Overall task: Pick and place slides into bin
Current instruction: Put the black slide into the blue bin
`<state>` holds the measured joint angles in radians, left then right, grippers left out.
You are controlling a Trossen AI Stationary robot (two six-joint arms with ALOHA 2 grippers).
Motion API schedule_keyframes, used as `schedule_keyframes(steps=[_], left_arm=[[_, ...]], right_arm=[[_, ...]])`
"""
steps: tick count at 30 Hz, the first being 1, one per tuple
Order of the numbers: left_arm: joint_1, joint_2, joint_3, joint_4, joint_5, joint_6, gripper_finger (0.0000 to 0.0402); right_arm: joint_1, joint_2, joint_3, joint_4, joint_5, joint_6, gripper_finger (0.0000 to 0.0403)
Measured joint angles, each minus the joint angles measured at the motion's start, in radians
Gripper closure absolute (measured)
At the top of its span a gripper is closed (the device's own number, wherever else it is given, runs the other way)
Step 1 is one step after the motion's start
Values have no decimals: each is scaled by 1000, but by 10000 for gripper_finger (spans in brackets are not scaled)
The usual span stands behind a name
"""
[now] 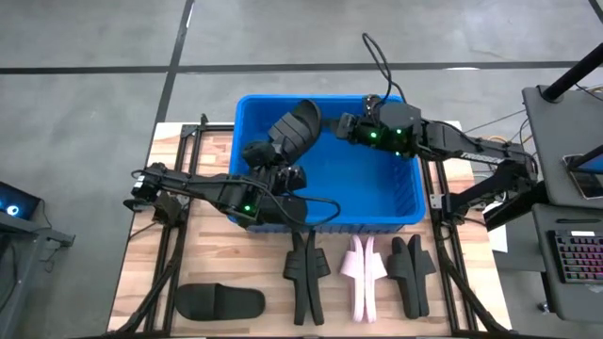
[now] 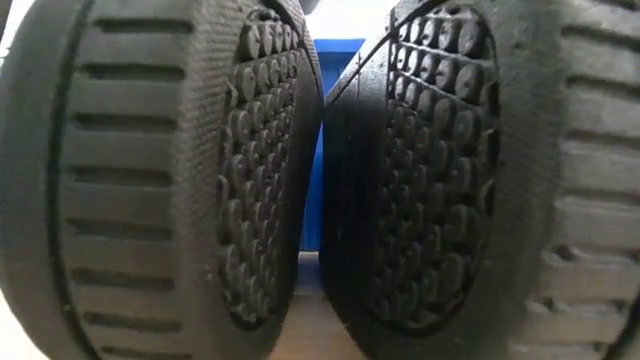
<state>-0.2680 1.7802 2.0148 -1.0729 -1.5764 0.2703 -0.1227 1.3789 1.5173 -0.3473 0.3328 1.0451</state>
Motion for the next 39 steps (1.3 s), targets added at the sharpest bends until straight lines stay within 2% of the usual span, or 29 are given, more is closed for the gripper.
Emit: schedule_keyframes(steps=[6,10,21,26,33,36,39], left_arm=[[-2,1,-28,4,-5,0,400],[-1,0,-37,18,-3,-2,400],[-1,0,-37,23,1,5,400],[-1,0,-37,23,7,46,400],[0,0,-37,26,14,57,400],[0,0,-37,31,14,54,400],[1,1,-37,39,16,53,400]], right_arm=[[-13,21,-1,85,-80,-10,254],[-16,22,0,120,-87,-51,260],[-32,38,0,112,-110,-86,273],[-46,38,0,48,-211,-110,270],[-55,41,0,-15,-239,-75,276],[-55,41,0,-15,-236,-77,288],[-55,41,0,-16,-232,-104,322]])
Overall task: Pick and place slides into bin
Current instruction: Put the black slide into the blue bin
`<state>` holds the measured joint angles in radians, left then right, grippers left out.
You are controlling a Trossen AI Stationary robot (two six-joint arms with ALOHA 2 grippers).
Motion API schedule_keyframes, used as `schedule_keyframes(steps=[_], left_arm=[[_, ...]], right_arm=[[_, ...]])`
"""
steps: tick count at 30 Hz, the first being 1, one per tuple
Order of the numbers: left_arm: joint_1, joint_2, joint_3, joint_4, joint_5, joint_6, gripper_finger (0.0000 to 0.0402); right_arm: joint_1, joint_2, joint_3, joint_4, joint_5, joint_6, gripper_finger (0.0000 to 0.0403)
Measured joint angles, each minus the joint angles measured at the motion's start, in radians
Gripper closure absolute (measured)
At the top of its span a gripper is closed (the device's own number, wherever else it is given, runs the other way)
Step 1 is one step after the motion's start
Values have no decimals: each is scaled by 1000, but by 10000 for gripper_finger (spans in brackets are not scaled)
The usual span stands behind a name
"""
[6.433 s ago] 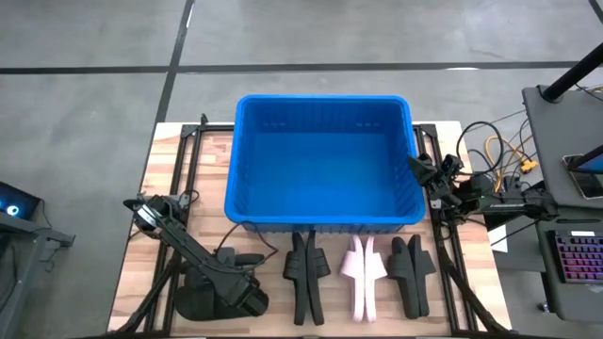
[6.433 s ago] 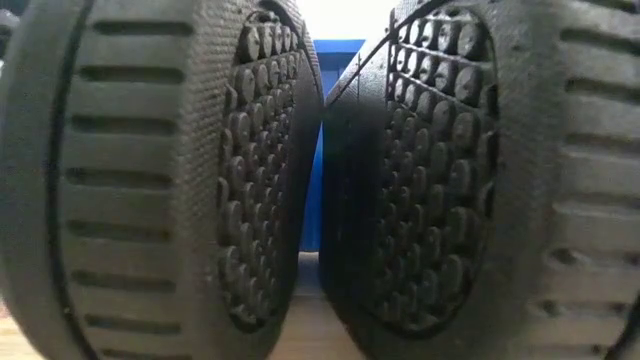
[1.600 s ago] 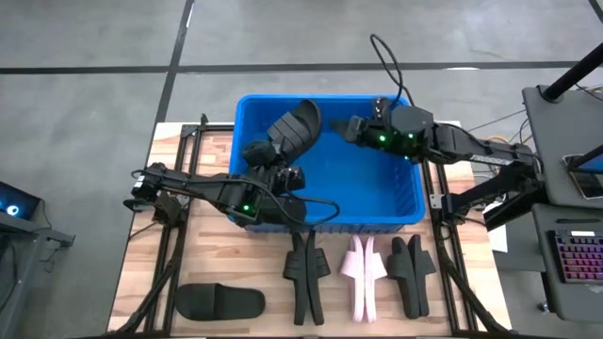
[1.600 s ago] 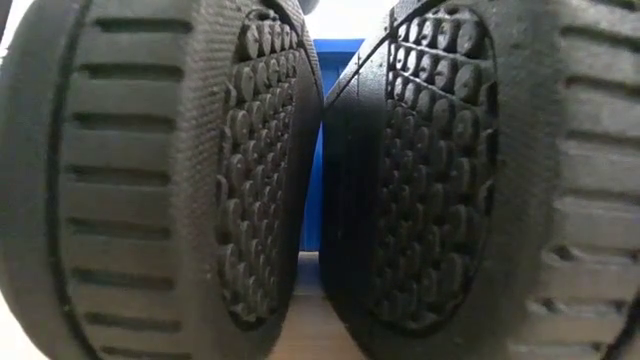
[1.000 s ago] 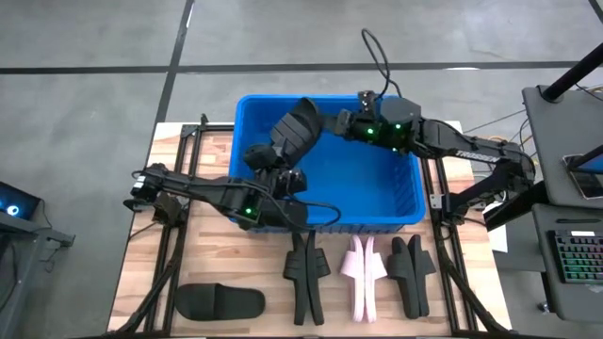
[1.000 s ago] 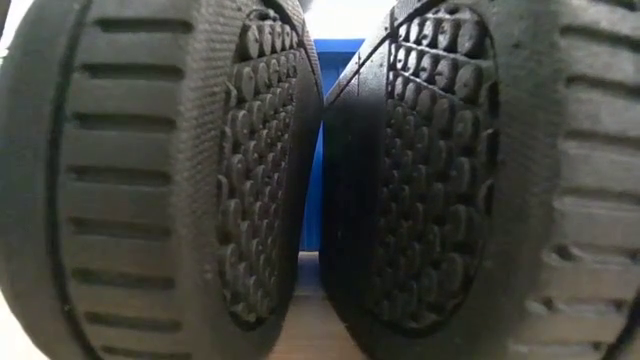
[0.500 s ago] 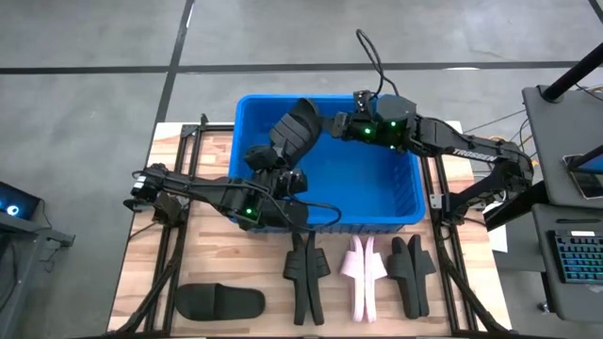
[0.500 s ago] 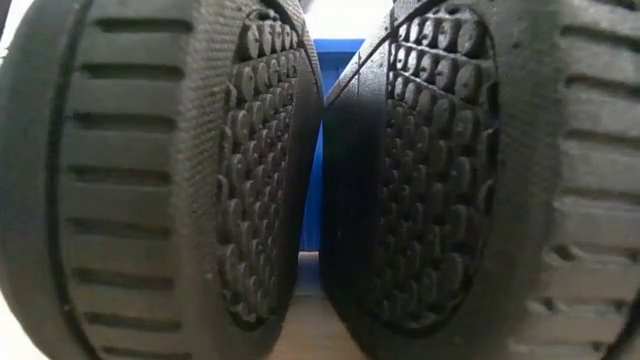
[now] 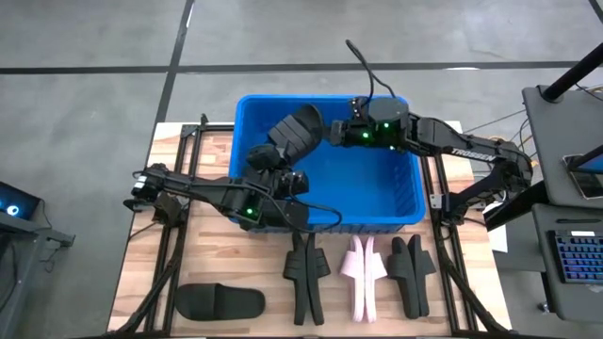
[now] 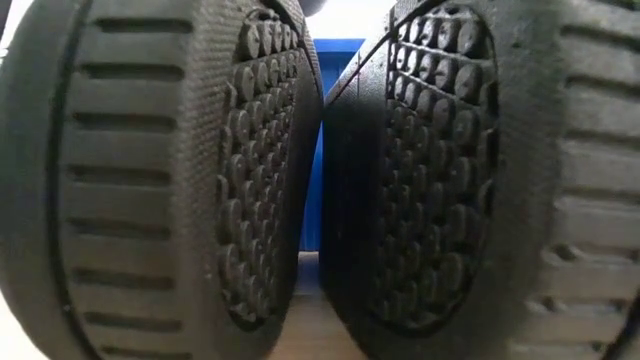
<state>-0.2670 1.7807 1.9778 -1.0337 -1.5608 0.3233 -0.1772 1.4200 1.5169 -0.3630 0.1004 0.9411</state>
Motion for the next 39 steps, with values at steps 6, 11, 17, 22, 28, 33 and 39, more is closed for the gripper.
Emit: schedule_keyframes(steps=[6,11,17,22,28,33,39], left_arm=[[7,-18,13,5,214,-43,384],[12,-84,13,20,420,-108,318],[12,-199,12,21,621,-109,230],[10,-256,8,16,726,-89,195],[2,-280,5,27,787,109,191],[-3,-227,2,100,742,292,191],[-1,-162,2,206,632,424,191]], right_arm=[[-8,-3,-1,-28,2,-92,360],[-48,-32,0,-123,-19,-132,361],[-127,-67,-1,-175,-123,-205,361],[-221,-81,-1,-209,-333,-217,361],[-304,-53,-7,-202,-607,-163,361],[-335,-12,-8,-192,-688,-160,361],[-369,27,-8,-151,-767,-148,361]])
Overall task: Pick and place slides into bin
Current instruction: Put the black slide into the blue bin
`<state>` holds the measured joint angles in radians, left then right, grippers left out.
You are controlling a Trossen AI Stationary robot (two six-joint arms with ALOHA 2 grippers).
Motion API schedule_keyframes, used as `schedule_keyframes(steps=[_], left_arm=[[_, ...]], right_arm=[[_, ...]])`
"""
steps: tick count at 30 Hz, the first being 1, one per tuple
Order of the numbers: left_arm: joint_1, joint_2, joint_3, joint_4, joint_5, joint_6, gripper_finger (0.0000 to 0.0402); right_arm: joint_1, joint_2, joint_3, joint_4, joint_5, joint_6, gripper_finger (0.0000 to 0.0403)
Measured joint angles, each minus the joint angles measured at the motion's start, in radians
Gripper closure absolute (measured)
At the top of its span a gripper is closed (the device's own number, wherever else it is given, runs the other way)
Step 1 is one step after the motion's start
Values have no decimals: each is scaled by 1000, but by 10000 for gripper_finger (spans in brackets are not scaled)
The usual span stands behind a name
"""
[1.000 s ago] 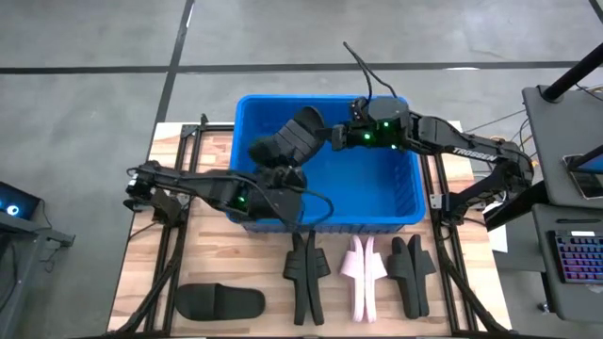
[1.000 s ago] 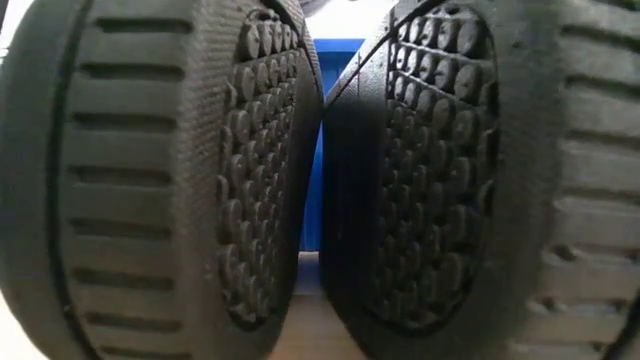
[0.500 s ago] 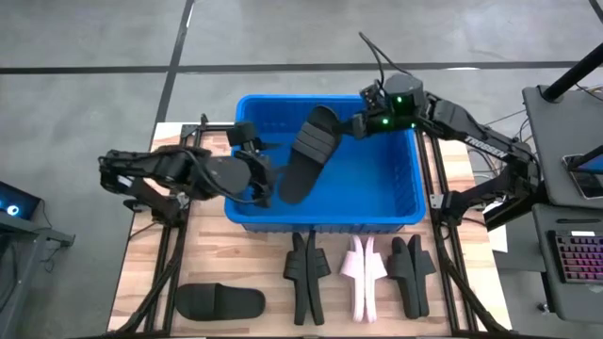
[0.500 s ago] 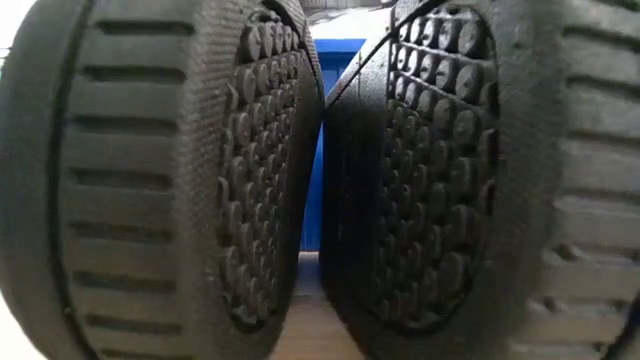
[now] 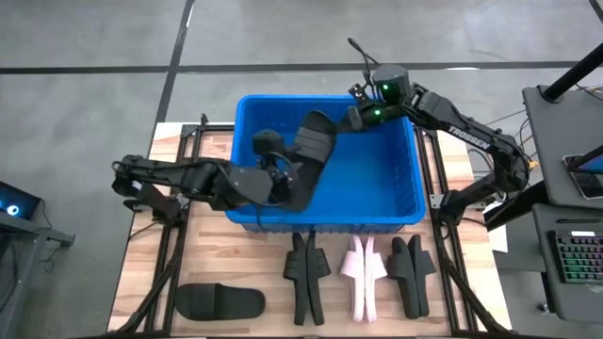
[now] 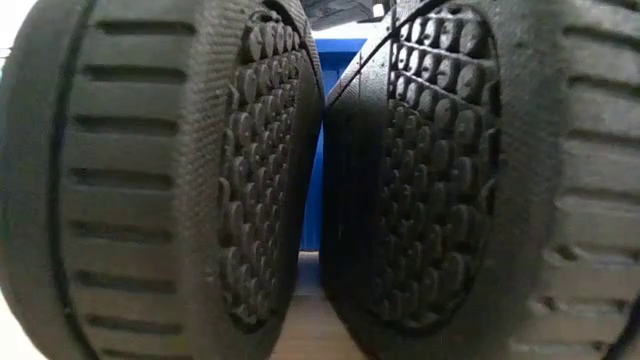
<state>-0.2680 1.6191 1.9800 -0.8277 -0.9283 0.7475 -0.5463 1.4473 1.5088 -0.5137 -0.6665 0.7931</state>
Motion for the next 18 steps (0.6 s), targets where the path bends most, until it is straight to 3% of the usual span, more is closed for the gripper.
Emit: schedule_keyframes(steps=[9,18], left_arm=[[21,45,-2,0,-9,45,191],[115,137,-3,9,-169,82,192]], right_arm=[[-66,29,0,27,-89,3,361],[-64,41,0,55,-152,7,361]])
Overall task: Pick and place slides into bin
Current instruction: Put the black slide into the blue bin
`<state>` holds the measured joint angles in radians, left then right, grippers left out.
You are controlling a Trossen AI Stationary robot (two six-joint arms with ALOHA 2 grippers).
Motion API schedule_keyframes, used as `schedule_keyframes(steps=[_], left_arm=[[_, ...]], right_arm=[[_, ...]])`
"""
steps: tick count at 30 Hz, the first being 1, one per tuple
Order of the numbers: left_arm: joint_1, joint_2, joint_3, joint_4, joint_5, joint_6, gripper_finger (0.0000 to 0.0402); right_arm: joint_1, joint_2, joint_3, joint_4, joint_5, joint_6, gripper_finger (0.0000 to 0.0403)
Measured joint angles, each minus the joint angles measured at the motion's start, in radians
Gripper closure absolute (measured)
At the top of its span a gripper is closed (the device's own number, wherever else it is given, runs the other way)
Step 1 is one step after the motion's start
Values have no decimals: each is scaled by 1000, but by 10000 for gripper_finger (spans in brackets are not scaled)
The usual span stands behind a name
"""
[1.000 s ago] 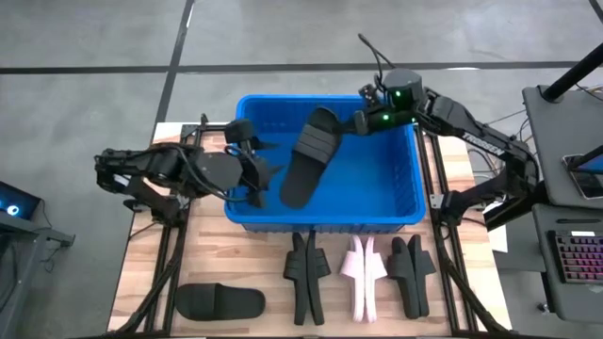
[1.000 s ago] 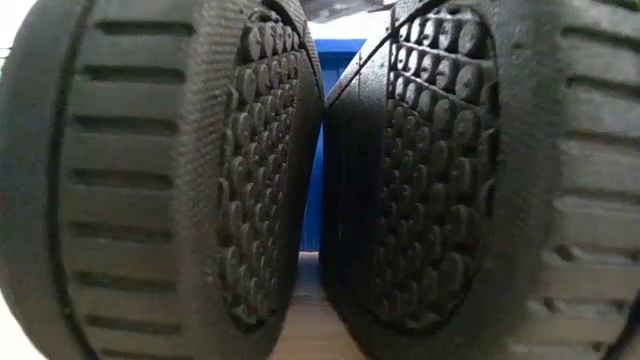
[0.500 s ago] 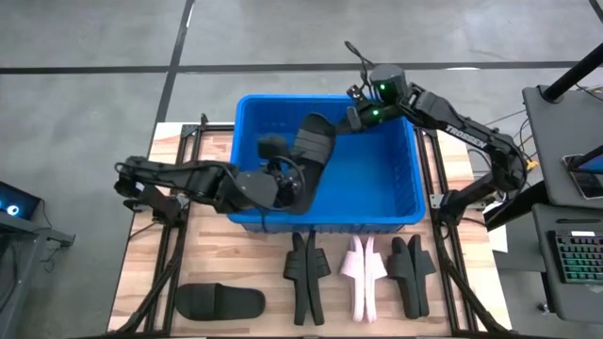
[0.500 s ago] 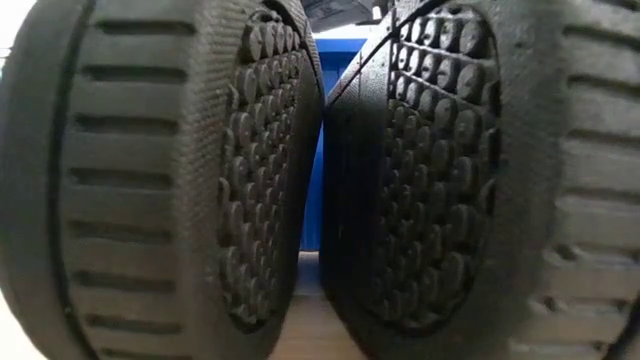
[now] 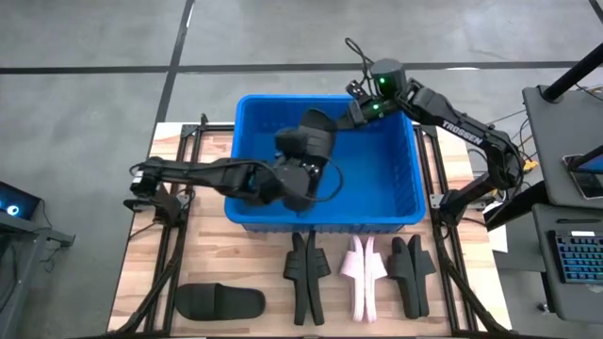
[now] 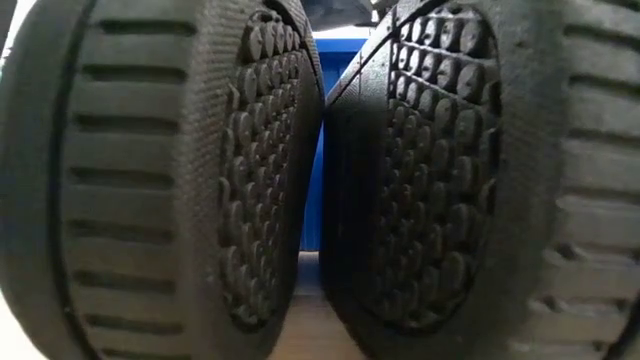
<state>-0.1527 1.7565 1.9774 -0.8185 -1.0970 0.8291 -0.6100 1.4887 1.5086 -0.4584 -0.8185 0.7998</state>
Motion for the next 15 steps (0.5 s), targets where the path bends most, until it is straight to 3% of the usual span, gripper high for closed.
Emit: schedule_keyframes(steps=[5,12,15], left_arm=[[24,24,0,8,-4,-3,234],[36,26,1,61,14,-10,383],[41,26,1,75,19,-11,390]], right_arm=[[0,0,0,-2,-1,-17,361],[-1,-1,0,-2,-14,-45,338],[-5,-3,0,-1,-15,-46,308]])
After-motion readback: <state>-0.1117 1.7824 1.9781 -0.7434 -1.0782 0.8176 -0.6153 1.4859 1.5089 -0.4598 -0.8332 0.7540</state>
